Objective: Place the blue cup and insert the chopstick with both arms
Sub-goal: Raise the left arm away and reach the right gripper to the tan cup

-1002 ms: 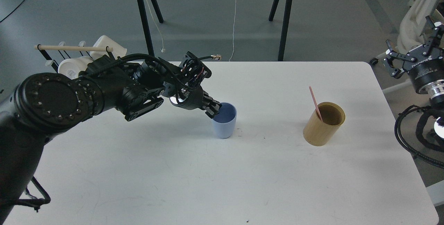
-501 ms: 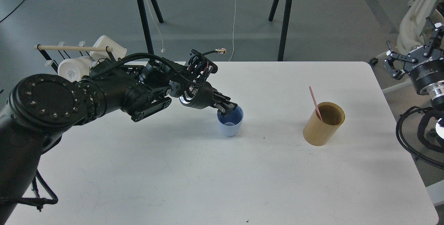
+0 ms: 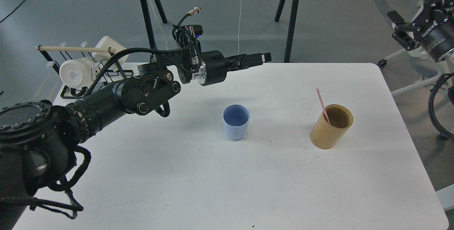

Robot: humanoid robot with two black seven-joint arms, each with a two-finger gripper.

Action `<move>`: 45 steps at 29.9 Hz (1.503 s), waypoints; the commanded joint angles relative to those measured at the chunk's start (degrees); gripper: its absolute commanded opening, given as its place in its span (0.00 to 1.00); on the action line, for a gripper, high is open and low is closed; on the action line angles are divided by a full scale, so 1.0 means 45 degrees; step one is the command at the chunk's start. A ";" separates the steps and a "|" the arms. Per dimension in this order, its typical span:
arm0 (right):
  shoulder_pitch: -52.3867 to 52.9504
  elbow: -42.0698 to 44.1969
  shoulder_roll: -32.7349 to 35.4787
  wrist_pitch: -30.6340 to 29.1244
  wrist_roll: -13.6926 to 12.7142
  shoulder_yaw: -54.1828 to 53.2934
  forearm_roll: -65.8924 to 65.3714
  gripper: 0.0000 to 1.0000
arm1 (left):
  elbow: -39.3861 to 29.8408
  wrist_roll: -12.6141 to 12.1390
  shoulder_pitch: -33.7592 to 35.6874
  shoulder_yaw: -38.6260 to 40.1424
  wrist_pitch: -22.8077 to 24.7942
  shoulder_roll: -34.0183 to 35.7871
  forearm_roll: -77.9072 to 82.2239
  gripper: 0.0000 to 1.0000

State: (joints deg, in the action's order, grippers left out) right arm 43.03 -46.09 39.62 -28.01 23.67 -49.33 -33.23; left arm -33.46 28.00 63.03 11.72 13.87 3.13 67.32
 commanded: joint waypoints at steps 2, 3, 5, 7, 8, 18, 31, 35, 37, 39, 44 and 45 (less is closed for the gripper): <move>0.0185 -0.2292 0.0880 0.0001 0.0014 0.0006 -0.2551 0.99 | -0.0199 0.0001 -0.0705 0.2410 0.0159 -0.0130 -0.0076 0.91; 0.0166 -0.2994 0.1076 0.0001 0.0033 0.0006 -0.3466 0.99 | -0.0432 0.0001 -0.0861 0.2840 0.0178 -0.0091 -0.0289 0.91; 0.0107 -0.4323 0.1408 0.0001 0.0111 0.0026 -0.5400 0.99 | -0.0805 0.0001 -0.1174 0.3544 0.0159 -0.0032 -0.1010 0.92; -0.0068 -0.5631 0.1760 0.0001 0.0208 0.0084 -0.7469 0.99 | -0.0883 0.0001 -0.1214 0.4208 0.0178 -0.0013 -0.2393 0.96; -0.0262 -0.6237 0.1896 0.0001 0.0248 0.0104 -0.8369 0.99 | -0.0903 0.0001 -0.1214 0.4443 0.0178 0.0026 -0.3097 0.99; -0.2100 -0.8002 0.2523 0.4363 0.0963 0.1409 -1.6832 0.99 | -0.1138 0.0001 -0.1253 0.4680 0.0159 0.0730 -0.5487 0.99; -0.2237 -0.5522 0.1315 0.6690 0.0963 0.3248 -1.8007 0.95 | -0.1138 0.0001 -0.1585 0.4563 0.0139 0.0691 -0.5487 0.99; -0.2217 -0.4974 0.0629 0.7024 0.0963 0.3872 -1.8007 0.80 | -0.1138 0.0001 -0.1702 0.4582 0.0139 0.0710 -0.5487 0.99; -0.2237 -0.4954 0.0531 0.7024 0.0963 0.3971 -1.8007 0.72 | -0.1138 0.0001 -0.1780 0.4582 0.0139 0.0710 -0.5487 0.99; -0.2237 -0.4954 0.0492 0.7024 0.0963 0.3971 -1.8007 0.66 | -0.1138 0.0001 -0.1800 0.4582 0.0139 0.0710 -0.5487 0.99; -0.2237 -0.4954 0.0492 0.7044 0.0963 0.3971 -1.8007 0.48 | -0.1138 0.0001 -0.1976 0.4582 0.0101 0.0671 -0.5487 0.99; -0.2218 -0.4954 0.0492 0.7082 0.0963 0.3971 -1.8007 0.47 | -0.1138 0.0001 -0.1995 0.4582 0.0100 0.0671 -0.5487 0.99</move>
State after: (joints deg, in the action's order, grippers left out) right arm 32.95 -68.37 41.85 3.61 28.00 -31.47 -114.26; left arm -38.58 28.00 54.33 32.35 14.40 6.23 42.62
